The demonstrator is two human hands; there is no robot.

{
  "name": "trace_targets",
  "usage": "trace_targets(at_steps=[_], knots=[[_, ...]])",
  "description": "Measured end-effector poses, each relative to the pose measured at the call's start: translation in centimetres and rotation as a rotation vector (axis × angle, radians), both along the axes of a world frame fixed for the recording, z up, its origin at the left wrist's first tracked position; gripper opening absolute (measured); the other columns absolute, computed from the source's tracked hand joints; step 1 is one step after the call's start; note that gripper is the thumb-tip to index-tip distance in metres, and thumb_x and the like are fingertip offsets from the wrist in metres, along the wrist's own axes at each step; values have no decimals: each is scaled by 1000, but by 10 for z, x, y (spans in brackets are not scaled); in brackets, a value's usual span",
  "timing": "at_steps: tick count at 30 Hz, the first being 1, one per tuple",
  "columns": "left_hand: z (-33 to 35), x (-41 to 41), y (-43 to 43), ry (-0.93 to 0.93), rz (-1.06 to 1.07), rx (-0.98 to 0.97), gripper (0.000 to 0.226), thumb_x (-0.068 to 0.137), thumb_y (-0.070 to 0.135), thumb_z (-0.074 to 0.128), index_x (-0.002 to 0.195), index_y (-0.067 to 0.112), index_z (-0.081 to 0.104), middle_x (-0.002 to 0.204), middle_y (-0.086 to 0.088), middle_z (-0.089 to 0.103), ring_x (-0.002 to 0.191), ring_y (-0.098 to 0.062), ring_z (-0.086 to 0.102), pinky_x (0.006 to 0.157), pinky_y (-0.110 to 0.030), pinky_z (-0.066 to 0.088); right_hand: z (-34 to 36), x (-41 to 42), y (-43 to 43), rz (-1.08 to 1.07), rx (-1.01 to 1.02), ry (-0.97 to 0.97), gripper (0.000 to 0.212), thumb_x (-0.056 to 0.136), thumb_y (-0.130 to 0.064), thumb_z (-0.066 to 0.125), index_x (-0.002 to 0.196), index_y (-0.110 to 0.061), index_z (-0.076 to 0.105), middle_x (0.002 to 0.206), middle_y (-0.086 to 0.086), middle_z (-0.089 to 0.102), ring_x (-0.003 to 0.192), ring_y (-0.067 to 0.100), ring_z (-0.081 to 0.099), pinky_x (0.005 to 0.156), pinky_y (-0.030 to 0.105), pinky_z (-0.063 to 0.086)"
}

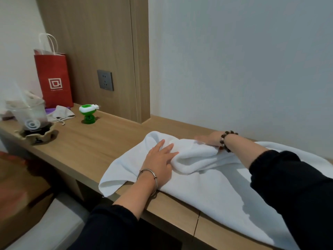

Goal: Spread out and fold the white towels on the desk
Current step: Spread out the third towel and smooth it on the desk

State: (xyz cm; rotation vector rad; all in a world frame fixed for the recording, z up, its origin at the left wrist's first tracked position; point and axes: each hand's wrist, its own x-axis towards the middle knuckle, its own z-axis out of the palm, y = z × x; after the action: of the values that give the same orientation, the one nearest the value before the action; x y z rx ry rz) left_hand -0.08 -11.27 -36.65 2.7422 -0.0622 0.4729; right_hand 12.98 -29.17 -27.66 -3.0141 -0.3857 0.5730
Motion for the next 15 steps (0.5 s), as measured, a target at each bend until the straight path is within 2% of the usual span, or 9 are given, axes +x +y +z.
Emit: trace_targets(at_steps=[2,3,5,6,8,10,12,14,15], knots=[[1,-1,1,-1,-15,-26,57,86,6,41,132,37,51,153,13,27,145,-11,3,116,-29,11,-1,2,7,90,-240,4,81,71,-86,39,116,-20,55,114,2,60,90,21,58,71,26,43],[1,-1,1,-4,-24,-33,57,85,6,41,132,37,52,152,13,28,144,-10,4,116,-27,11,0,3,8,108,-280,-11,76,68,-86,44,106,-20,56,104,-1,63,83,18,59,66,25,42],[2,-2,1,-16,-42,-56,56,86,5,40,131,35,53,152,13,28,144,-8,5,114,-23,10,1,8,8,96,-217,-17,63,71,-75,57,95,-17,57,88,-1,64,69,15,58,52,21,41],[2,-2,0,-21,-51,-77,54,87,5,39,132,32,53,152,12,29,144,-7,6,113,-20,9,3,11,8,87,-177,-17,55,76,-66,61,94,-14,57,87,1,64,67,17,58,50,21,41],[4,-3,0,-38,-72,-121,51,89,4,38,134,25,51,153,8,27,143,-7,8,109,-13,2,8,13,11,105,-177,-43,42,86,-49,61,81,-8,55,82,7,60,69,23,56,55,24,44],[3,-3,0,-75,-84,-148,51,91,4,40,139,20,44,155,3,21,144,-10,8,111,-14,-1,19,14,14,163,-243,-110,39,90,-36,60,65,-8,49,68,7,54,65,24,52,61,27,44],[2,-2,1,-96,-61,-170,55,93,9,41,146,20,30,158,2,9,145,-12,3,117,-27,2,37,12,20,148,-190,-318,27,87,-16,62,62,-9,52,61,7,54,57,23,53,56,24,41],[1,-2,1,-80,-20,-199,59,96,16,40,149,24,17,158,5,1,145,-9,-2,118,-34,3,59,14,27,111,-66,-758,15,84,-1,52,71,-7,56,73,12,61,58,25,54,54,26,36],[0,-1,1,-68,2,-202,60,97,20,39,150,26,12,158,7,-2,145,-7,-4,118,-34,1,70,17,30,89,74,-964,13,83,3,49,77,-6,56,83,15,61,60,28,51,54,29,33]])
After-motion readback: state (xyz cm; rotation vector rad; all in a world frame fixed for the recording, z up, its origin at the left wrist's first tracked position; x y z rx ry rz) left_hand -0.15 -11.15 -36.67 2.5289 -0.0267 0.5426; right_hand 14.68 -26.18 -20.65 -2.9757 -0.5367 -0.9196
